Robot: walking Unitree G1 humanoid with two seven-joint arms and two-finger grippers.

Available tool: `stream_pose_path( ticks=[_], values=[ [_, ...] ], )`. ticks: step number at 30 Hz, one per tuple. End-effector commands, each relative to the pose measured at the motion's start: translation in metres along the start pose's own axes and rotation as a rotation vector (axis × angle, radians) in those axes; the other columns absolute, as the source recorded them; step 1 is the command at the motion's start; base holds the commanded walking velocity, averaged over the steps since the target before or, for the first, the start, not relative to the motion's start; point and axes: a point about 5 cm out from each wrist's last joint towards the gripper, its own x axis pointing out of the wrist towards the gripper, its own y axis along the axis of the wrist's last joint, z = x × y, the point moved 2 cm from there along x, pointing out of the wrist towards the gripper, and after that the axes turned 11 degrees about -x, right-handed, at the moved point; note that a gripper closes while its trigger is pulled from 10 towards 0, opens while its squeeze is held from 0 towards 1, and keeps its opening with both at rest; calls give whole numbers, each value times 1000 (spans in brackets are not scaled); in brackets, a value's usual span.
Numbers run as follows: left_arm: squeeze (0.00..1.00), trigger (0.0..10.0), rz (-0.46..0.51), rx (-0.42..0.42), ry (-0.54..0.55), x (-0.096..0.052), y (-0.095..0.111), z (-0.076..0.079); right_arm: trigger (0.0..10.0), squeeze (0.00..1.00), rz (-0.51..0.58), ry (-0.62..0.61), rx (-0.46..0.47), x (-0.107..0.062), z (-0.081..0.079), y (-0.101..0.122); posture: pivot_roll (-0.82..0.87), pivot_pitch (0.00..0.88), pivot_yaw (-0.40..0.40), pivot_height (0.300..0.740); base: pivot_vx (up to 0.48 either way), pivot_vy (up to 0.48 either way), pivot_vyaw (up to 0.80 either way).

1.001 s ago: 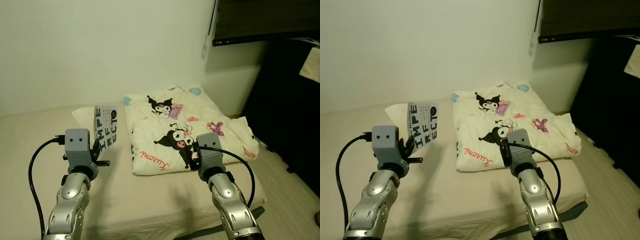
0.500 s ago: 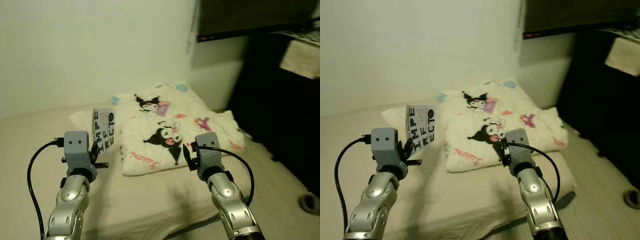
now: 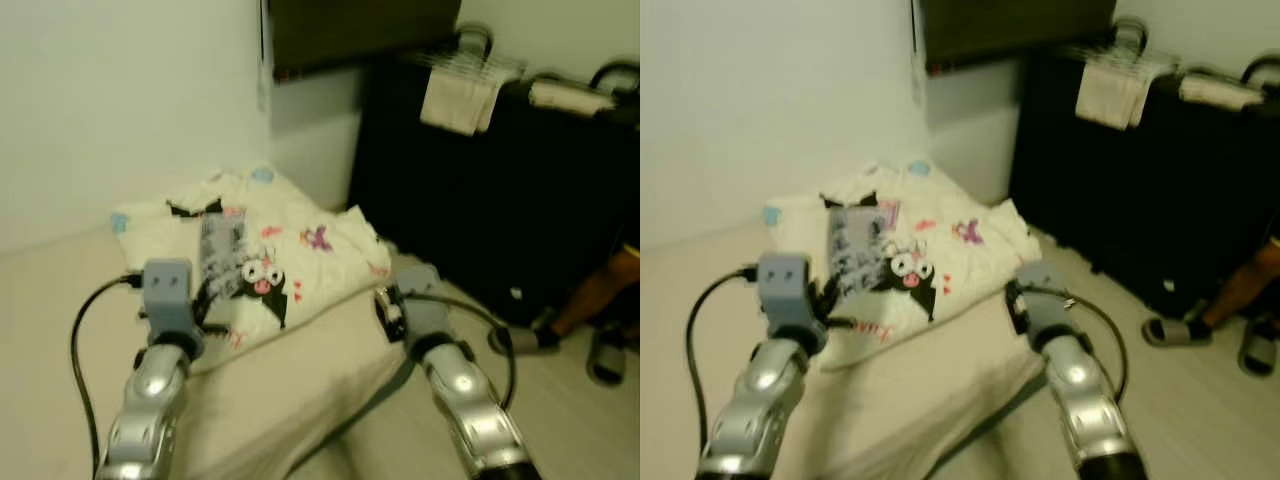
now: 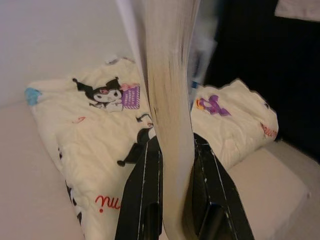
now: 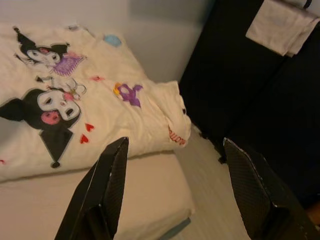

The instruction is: Clean up the room

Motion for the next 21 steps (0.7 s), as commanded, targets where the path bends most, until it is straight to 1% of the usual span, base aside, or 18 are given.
stream_pose_path(
  ticks=[1, 9, 12, 17, 21],
  values=[
    [0, 10000, 9, 10, 10, 0, 2, -2, 10000, 0, -27, 25, -4, -3, -7, -6, -86, 60, -22, 740, 0, 0, -800],
    [0, 10000, -8, 47, 14, -1, -2, -2, 10000, 0, -27, 33, -15, -1, -7, -5, -85, 57, -26, 740, 0, 0, -800],
    [0, 10000, -10, 49, 13, -1, -3, -2, 10000, 0, -28, 29, -18, 0, -7, -5, -85, 57, -26, 740, 0, 0, -800],
    [0, 10000, -15, 48, 1, 1, -5, 0, 10000, 0, -56, -6, -32, 0, 0, -11, -87, 54, -14, 740, 0, 0, -800],
    [0, 10000, -15, 48, 0, 2, -5, 0, 10000, 0, -61, -9, -34, 0, 0, -12, -87, 54, -14, 740, 0, 0, -800]
  ],
)
